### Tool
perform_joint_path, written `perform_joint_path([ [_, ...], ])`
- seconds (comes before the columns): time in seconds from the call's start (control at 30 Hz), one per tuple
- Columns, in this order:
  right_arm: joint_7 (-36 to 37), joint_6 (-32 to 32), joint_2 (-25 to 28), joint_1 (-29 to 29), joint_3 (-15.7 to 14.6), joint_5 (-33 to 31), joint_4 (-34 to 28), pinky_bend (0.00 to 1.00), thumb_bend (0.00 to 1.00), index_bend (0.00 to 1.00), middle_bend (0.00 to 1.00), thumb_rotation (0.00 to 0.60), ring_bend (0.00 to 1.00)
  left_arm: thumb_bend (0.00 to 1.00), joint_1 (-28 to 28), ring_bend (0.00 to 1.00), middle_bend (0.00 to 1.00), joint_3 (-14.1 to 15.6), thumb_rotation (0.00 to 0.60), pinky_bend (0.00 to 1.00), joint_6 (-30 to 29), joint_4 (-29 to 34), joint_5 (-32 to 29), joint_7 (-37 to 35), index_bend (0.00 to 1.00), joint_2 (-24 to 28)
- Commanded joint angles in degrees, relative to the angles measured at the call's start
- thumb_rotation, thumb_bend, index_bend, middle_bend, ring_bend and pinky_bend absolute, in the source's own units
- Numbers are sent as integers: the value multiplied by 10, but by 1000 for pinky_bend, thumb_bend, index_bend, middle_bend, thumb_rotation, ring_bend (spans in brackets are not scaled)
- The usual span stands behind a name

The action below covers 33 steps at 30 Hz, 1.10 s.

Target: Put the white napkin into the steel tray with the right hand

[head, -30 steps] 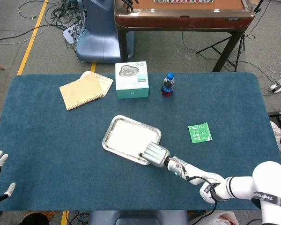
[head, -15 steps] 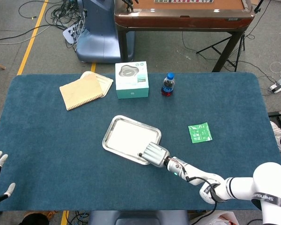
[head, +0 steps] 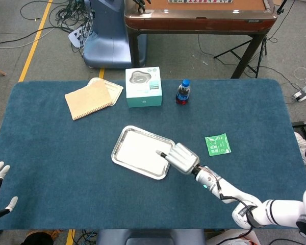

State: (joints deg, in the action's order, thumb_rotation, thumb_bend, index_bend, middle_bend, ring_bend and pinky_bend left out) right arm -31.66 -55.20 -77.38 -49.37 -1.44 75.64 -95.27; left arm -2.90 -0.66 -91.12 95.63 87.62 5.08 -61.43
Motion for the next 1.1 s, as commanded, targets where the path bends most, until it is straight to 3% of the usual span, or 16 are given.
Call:
perform_joint_path([
  [0.03,-27,-71,60,58,0,-27,-57,995,1000,146,794,600,811,242,4,29,40,-3,600,0,5,-4,-2,-2,87,-3],
  [0.1,-30,-93,79,78,-5,-35,-72,956,970,144,726,600,716,243,8,29,40,-5,600,0,10,-7,-4,-4,87,-5],
  [0.37,-3,-200,128,177,-18,-43,-94,646,691,124,410,600,385,242,28,29,40,-12,600,0,29,-16,-4,-7,87,-12],
  [0.53,30,-254,136,234,-26,-31,-82,490,644,91,240,600,231,242,39,29,40,-14,600,0,40,-16,-2,-6,87,-14],
  [0.83,52,-330,160,323,-41,-12,-87,428,643,82,213,600,182,242,48,29,40,-15,600,0,44,-18,1,-7,87,-19],
  [1.1,81,-331,162,349,-34,17,-68,425,643,82,212,600,182,243,50,29,40,-13,600,0,39,-17,8,-11,87,-21],
])
